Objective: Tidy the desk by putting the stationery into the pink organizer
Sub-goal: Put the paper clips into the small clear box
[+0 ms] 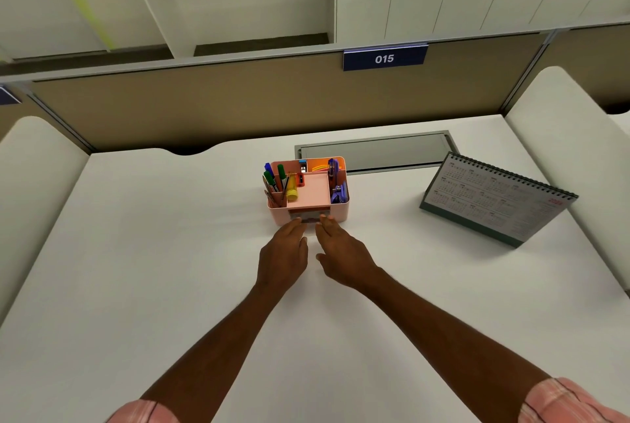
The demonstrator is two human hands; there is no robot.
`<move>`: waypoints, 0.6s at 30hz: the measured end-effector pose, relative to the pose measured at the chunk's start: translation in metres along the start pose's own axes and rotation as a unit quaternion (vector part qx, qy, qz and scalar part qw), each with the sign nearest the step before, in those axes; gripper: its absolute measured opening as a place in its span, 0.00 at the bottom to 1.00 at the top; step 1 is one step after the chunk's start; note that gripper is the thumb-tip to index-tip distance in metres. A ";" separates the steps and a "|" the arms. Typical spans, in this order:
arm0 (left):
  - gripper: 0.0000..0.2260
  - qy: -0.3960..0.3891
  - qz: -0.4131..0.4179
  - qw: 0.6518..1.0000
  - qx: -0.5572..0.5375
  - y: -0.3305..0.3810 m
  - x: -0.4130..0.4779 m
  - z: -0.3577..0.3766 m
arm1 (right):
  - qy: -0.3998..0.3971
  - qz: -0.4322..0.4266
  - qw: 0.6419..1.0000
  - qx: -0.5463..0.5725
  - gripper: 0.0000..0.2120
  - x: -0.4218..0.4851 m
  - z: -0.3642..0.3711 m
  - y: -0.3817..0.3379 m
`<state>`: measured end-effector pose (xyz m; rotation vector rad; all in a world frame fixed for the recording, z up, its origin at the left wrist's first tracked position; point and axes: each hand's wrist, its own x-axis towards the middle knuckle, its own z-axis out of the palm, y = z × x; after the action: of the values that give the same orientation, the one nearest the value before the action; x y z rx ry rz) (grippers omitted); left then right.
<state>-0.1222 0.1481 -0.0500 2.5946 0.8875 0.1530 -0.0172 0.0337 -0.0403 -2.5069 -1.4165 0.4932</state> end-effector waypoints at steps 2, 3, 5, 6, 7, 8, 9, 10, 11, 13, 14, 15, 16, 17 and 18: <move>0.21 -0.006 -0.004 1.000 -0.002 -0.001 0.002 0.001 | 0.001 0.001 1.000 0.002 0.35 0.002 -0.001 0.000; 0.21 -0.007 -0.004 1.000 -0.004 -0.001 0.003 0.000 | 0.001 0.002 1.000 0.003 0.35 0.002 -0.001 0.000; 0.21 -0.006 -0.001 1.000 -0.004 0.000 0.005 -0.001 | 0.000 0.006 1.000 0.003 0.35 0.004 -0.002 0.000; 0.21 -0.006 0.000 1.000 -0.004 0.000 0.006 -0.001 | 0.000 0.009 1.000 0.003 0.35 0.005 -0.002 0.001; 0.21 -0.009 0.000 1.000 -0.003 0.001 0.006 -0.002 | -0.002 0.013 1.000 0.003 0.36 0.006 -0.003 0.001; 0.21 -0.012 -0.001 1.000 -0.003 0.002 0.007 -0.003 | -0.004 0.016 1.000 0.004 0.36 0.008 -0.003 0.002; 0.21 -0.015 -0.003 1.000 -0.002 0.003 0.007 -0.004 | -0.006 0.019 1.000 0.003 0.35 0.008 -0.004 0.002; 0.21 -0.015 -0.003 1.000 -0.002 0.003 0.008 -0.004 | -0.007 0.020 1.000 0.005 0.35 0.009 -0.004 0.002; 0.21 -0.016 -0.002 1.000 0.000 0.004 0.008 -0.004 | -0.009 0.021 1.000 0.005 0.35 0.009 -0.004 0.002; 0.21 -0.017 -0.002 1.000 0.002 0.004 0.008 -0.004 | -0.007 0.021 1.000 0.006 0.36 0.009 -0.003 0.002; 0.21 -0.019 -0.004 1.000 0.005 0.004 0.008 -0.003 | -0.003 0.019 1.000 0.008 0.36 0.008 -0.003 0.002; 0.22 -0.021 -0.009 1.000 0.006 0.005 0.007 -0.004 | 0.000 0.017 1.000 0.009 0.36 0.007 -0.004 0.002; 0.22 -0.026 -0.015 1.000 0.004 0.005 0.007 -0.003 | 0.002 0.014 1.000 0.009 0.36 0.006 -0.004 0.003; 0.22 -0.031 -0.020 0.999 0.004 0.006 0.006 -0.003 | 0.004 0.011 1.000 0.010 0.36 0.004 -0.005 0.002; 0.21 -0.039 -0.024 0.999 0.006 0.008 0.005 -0.002 | 0.004 0.008 1.000 0.008 0.36 0.003 -0.006 0.002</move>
<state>-0.1140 0.1467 -0.0451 2.5695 0.9245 0.0327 -0.0116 0.0347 -0.0363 -2.5064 -1.3862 0.4932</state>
